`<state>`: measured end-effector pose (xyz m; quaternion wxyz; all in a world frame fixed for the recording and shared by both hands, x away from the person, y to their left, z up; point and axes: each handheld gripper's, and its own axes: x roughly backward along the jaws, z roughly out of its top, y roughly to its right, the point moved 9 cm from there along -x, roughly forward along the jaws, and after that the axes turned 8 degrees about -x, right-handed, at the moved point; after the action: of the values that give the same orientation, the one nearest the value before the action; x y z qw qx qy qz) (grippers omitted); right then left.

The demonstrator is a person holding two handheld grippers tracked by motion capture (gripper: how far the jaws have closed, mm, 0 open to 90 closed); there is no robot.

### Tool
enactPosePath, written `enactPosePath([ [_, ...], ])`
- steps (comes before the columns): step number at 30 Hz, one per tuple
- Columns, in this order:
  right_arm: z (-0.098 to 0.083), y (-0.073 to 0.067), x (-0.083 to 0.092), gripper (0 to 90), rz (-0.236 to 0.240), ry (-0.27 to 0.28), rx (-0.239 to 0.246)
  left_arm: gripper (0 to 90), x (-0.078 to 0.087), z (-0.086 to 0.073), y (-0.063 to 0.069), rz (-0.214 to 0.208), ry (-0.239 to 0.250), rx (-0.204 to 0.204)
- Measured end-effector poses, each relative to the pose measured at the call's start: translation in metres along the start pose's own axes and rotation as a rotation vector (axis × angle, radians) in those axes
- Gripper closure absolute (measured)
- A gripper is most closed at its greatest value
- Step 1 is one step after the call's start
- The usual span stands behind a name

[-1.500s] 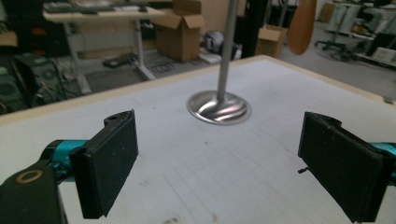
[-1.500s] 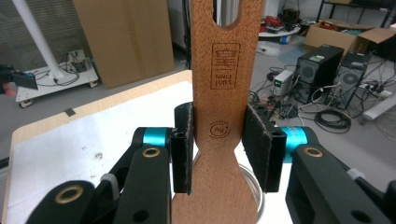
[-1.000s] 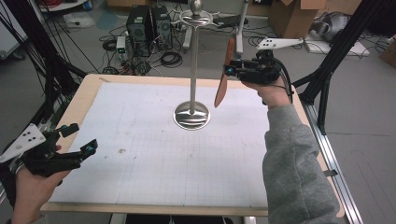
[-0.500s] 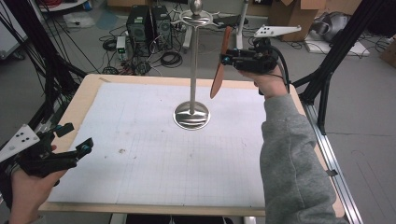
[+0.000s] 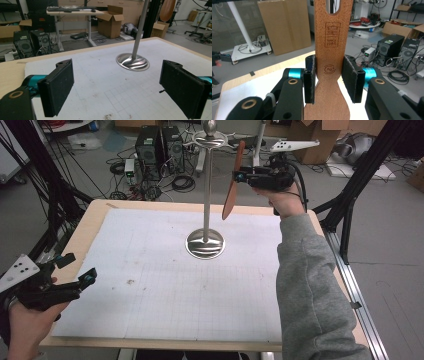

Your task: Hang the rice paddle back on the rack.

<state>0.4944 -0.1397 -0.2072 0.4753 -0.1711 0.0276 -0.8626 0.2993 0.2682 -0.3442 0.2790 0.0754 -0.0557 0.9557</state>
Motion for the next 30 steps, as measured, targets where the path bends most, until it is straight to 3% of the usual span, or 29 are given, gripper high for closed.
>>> enactPosePath([
  [30,0.007,-0.004,-0.006,64.6,0.007,0.003,0.005,12.8,-0.011,-0.012,0.004,-0.017,-0.05,0.001],
])
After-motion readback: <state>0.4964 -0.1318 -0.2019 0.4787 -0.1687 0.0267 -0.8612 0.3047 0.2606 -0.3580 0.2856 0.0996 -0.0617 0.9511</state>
